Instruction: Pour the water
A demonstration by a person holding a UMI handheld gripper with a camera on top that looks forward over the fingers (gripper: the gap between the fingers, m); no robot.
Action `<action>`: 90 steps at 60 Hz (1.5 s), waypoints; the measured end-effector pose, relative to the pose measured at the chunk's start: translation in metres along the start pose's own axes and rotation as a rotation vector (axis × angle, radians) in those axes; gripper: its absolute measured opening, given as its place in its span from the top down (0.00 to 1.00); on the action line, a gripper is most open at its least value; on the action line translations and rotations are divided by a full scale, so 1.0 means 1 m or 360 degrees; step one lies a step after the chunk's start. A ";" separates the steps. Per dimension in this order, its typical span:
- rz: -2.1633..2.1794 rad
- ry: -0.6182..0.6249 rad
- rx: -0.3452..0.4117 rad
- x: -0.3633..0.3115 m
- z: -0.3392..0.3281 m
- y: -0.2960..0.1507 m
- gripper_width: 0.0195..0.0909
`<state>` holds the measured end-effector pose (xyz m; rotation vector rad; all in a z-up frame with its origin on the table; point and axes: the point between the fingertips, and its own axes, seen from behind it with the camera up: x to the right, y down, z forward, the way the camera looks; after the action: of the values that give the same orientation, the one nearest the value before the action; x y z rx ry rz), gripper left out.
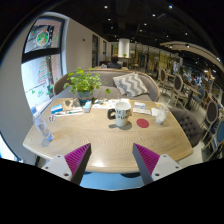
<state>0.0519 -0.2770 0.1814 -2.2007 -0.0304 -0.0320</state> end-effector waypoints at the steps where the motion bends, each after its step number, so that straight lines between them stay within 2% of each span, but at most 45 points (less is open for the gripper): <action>1: -0.0001 0.0001 -0.0004 -0.002 0.000 0.001 0.08; 16: -0.0032 0.0030 -0.0064 -0.046 -0.001 0.024 0.07; 25: -0.0027 -0.0002 -0.0113 -0.105 -0.002 0.046 0.07; 33: -0.0042 -0.0083 -0.0097 -0.175 -0.009 0.054 0.07; 41: -0.0062 -0.0173 -0.0040 -0.251 -0.001 0.052 0.07; 52: -0.0019 -0.0252 0.0074 -0.333 0.038 0.024 0.07; 62: 0.0037 -0.0196 0.0197 -0.362 0.098 -0.009 0.06; 70: 0.0063 -0.0150 0.0236 -0.372 0.147 -0.017 0.08; 74: 0.0071 -0.0127 0.0271 -0.376 0.167 -0.019 0.15; 78: 0.0049 -0.0111 0.0308 -0.380 0.178 -0.021 0.30; 83: 0.0036 -0.0085 0.0331 -0.380 0.188 -0.021 0.57; 88: 0.0057 -0.0096 0.0358 -0.382 0.189 -0.024 0.61; 90: 0.0066 -0.0111 0.0360 -0.382 0.189 -0.023 0.68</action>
<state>-0.3288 -0.1147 0.0762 -1.9746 -0.0257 0.0683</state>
